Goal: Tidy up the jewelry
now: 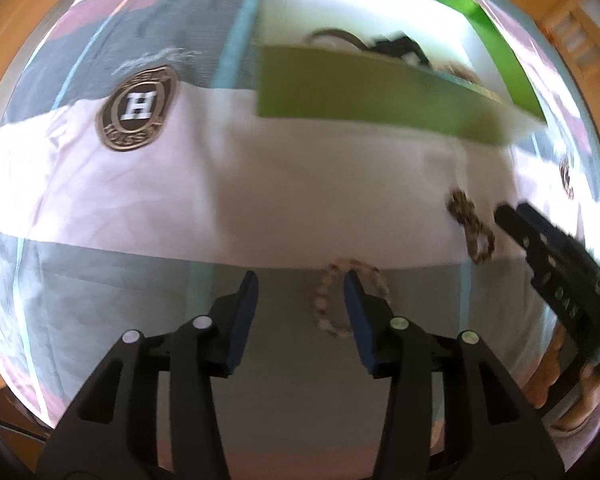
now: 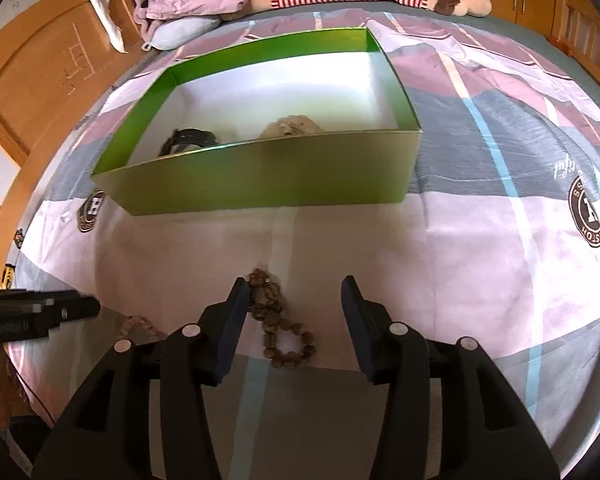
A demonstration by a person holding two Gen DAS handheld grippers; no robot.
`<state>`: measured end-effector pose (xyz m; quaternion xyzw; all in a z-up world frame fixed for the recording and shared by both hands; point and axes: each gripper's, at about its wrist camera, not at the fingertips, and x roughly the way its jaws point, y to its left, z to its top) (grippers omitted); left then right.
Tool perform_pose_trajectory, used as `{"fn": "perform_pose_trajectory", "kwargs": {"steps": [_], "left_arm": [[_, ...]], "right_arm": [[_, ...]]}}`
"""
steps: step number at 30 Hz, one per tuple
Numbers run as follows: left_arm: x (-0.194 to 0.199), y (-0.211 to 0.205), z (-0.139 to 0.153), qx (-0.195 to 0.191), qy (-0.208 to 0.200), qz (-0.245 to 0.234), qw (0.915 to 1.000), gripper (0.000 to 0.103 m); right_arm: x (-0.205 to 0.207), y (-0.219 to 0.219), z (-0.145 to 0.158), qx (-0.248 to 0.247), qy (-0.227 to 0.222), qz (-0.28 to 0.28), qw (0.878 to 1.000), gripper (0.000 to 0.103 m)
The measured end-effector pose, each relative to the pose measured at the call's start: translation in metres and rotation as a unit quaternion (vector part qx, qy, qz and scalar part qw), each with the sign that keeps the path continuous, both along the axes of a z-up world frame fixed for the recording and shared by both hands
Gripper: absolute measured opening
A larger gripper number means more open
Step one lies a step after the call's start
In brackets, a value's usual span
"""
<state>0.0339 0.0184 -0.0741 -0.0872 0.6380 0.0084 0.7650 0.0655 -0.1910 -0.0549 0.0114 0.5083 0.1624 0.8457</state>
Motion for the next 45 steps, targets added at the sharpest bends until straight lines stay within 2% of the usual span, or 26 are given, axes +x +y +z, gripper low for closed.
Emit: {"fn": "perform_pose_trajectory", "kwargs": {"steps": [3,5,8,14,19,27,31,41,42,43,45], "left_arm": [[-0.001,-0.009,-0.006,0.012,0.007,-0.011,0.9998,0.041],[-0.002,-0.014,-0.011,0.021,0.014,-0.015,0.9996,0.041],[-0.002,-0.016,-0.014,0.026,0.016,-0.015,0.9994,0.041],[-0.007,-0.018,-0.014,0.035,0.01,-0.018,0.9992,0.041],[-0.001,-0.028,-0.018,0.042,0.013,-0.022,0.9988,0.041],[-0.005,-0.02,-0.015,0.045,0.016,-0.023,0.9986,0.041],[-0.003,-0.023,-0.018,0.047,0.019,-0.026,0.9984,0.041],[-0.003,-0.04,-0.023,0.049,0.017,-0.033,0.9981,0.044],[-0.003,-0.038,-0.024,0.048,0.017,-0.034,0.9981,0.043],[-0.003,-0.038,-0.024,0.045,0.018,-0.034,0.9982,0.035],[-0.003,-0.038,-0.024,0.04,0.018,-0.033,0.9985,0.022]], "right_arm": [[-0.001,0.003,-0.003,-0.009,0.002,0.006,1.0,0.047],[-0.003,0.008,-0.006,-0.021,0.002,0.021,1.0,0.037],[-0.005,0.016,-0.013,-0.053,0.007,0.038,0.998,0.035],[-0.005,0.019,-0.02,-0.057,0.027,0.048,0.997,0.035],[-0.005,0.019,-0.018,-0.05,0.03,0.047,0.997,0.035],[-0.009,0.022,-0.015,-0.05,0.029,0.054,0.997,0.035],[-0.01,0.025,-0.016,-0.055,0.03,0.061,0.996,0.047],[-0.01,0.033,-0.028,-0.08,0.037,0.068,0.994,0.047],[-0.01,0.033,-0.028,-0.081,0.036,0.068,0.994,0.047],[-0.01,0.034,-0.028,-0.082,0.034,0.068,0.994,0.046],[-0.01,0.037,-0.029,-0.08,0.03,0.067,0.994,0.034]]}}
